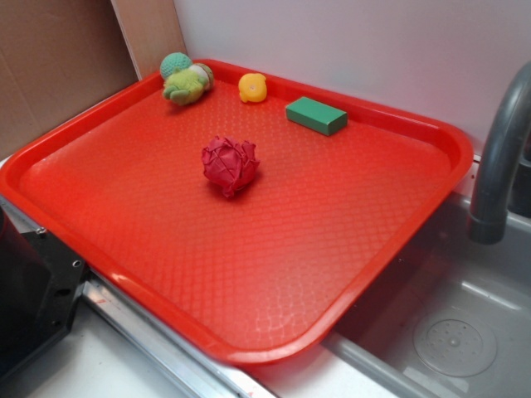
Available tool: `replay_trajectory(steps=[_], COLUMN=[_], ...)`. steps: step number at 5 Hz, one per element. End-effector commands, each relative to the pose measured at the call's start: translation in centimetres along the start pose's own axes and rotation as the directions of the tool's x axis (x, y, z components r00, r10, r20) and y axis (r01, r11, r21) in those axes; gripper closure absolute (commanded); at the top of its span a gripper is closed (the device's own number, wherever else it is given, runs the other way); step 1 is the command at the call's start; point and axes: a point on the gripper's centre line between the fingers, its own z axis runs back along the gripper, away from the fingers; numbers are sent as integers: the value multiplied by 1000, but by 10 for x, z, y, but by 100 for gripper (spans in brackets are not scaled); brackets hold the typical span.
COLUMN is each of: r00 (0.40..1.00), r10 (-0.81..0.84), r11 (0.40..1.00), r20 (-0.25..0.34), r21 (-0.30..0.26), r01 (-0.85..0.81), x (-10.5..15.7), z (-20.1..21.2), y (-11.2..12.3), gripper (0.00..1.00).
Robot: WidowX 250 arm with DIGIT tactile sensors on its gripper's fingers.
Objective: Grab the red paper.
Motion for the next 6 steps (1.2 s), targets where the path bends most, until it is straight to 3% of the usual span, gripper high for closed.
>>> replay_trajectory(steps=[1, 2, 3, 4, 6], r00=[1000, 994, 977, 982, 994], r10=[0, -105, -206, -182, -112], r11=[1000, 994, 979, 983, 993], r20=[0, 7, 53, 57, 17], r21=[0, 40, 8, -23, 44], r01=[0, 104, 206, 184, 111], x=[0, 30, 55, 58, 93], z=[0, -45, -78, -107, -193], y=[0, 0, -11, -13, -23], gripper=[0, 0, 0, 0, 0])
